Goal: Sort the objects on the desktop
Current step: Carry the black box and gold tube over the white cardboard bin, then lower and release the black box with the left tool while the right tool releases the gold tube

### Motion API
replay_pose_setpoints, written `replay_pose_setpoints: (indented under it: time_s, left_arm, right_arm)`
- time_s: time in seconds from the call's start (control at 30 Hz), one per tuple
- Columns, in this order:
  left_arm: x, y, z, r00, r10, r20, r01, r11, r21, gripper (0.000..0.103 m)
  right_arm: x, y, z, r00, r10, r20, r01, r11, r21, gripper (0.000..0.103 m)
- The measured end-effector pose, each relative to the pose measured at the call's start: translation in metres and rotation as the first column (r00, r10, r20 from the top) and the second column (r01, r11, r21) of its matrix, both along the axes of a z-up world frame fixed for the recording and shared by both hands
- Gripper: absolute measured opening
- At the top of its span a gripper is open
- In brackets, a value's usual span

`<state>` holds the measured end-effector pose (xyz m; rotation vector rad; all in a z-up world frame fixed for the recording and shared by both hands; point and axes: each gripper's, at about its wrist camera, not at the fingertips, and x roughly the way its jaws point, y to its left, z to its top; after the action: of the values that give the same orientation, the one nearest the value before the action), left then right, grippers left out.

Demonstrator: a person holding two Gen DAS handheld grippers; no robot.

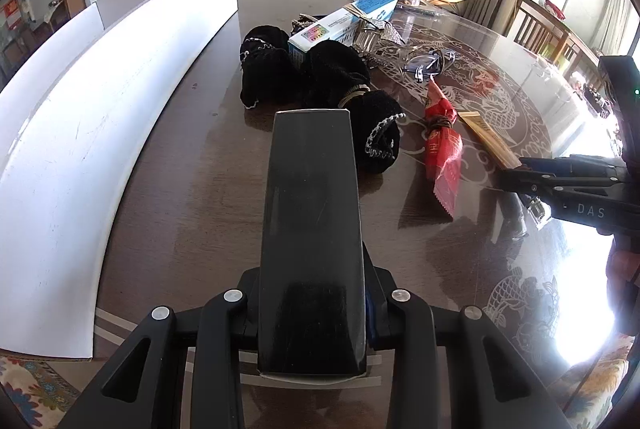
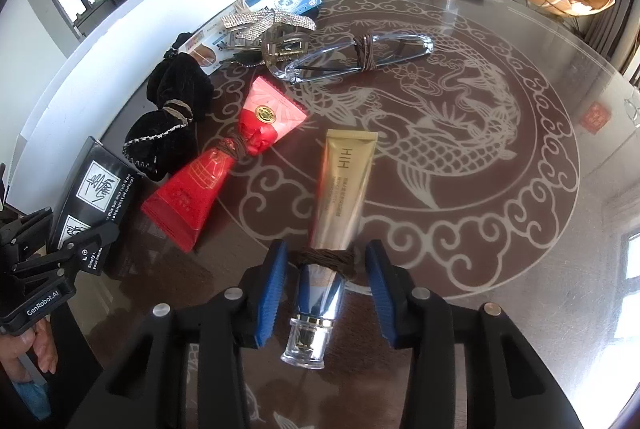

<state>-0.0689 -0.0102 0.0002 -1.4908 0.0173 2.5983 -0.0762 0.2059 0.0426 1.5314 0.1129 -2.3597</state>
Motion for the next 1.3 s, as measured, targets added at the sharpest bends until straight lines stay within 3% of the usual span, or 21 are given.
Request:
replay_pose_setpoints:
  time_s: [0.07,0.23,0.33,0.47,0.6,0.8,0.97,1.07,1.13,1.2,1.3]
  left_arm:
    - [0.0,-0.002,0.01,1.0,0.005,-0.015,-0.005,1.0,0.019,0.034]
    - [0.014,-0.034,0.043,0.997,0.053,-0.061,-0.046,0.993,0.112,0.034]
    - [0.016,-0.055,0.078,0.991,0.084,-0.108,-0.065,0.984,0.166,0.034]
    - [0.017,-0.099,0.117,0.974,0.142,-0.177,-0.113,0.98,0.161,0.034]
    - [-0.009,-0.16,0.122,0.953,0.259,-0.158,-0.239,0.962,0.136,0.034]
    - [-0.05,-0.238,0.084,0.919,0.391,-0.045,-0.387,0.918,0.082,0.034]
    - [-0.067,-0.274,0.059,0.885,0.465,0.029,-0.466,0.883,0.062,0.034]
    - [-0.071,-0.282,0.049,0.87,0.489,0.066,-0.489,0.872,-0.006,0.034]
    - [-0.072,-0.284,0.045,0.876,0.475,0.082,-0.473,0.88,-0.044,0.036]
    - [-0.074,-0.283,0.043,0.891,0.447,0.074,-0.443,0.894,-0.071,0.06]
    - [-0.078,-0.283,0.034,0.897,0.437,0.068,-0.427,0.896,-0.121,0.089]
  right_arm:
    - [0.001,-0.004,0.001,1.0,0.019,-0.004,-0.019,0.999,0.043,0.029]
    - [0.016,0.015,0.013,1.0,-0.021,0.015,0.021,0.998,-0.065,0.029]
    - [0.023,0.021,0.044,0.999,-0.039,-0.01,0.037,0.983,-0.177,0.029]
    - [0.021,0.001,0.097,0.997,-0.002,-0.077,-0.02,0.957,-0.289,0.029]
    - [0.004,-0.058,0.138,0.99,0.077,-0.117,-0.118,0.908,-0.403,0.029]
    - [-0.022,-0.211,0.157,0.95,0.257,-0.175,-0.31,0.835,-0.455,0.029]
    - [-0.04,-0.333,0.125,0.915,0.366,-0.171,-0.404,0.838,-0.366,0.029]
    - [-0.047,-0.373,0.089,0.907,0.407,-0.11,-0.42,0.857,-0.297,0.031]
    - [-0.05,-0.387,0.066,0.903,0.425,-0.067,-0.428,0.873,-0.233,0.034]
    - [-0.039,-0.398,0.063,0.875,0.464,-0.135,-0.478,0.873,-0.098,0.048]
    - [-0.032,-0.408,0.051,0.842,0.519,-0.149,-0.519,0.854,0.037,0.049]
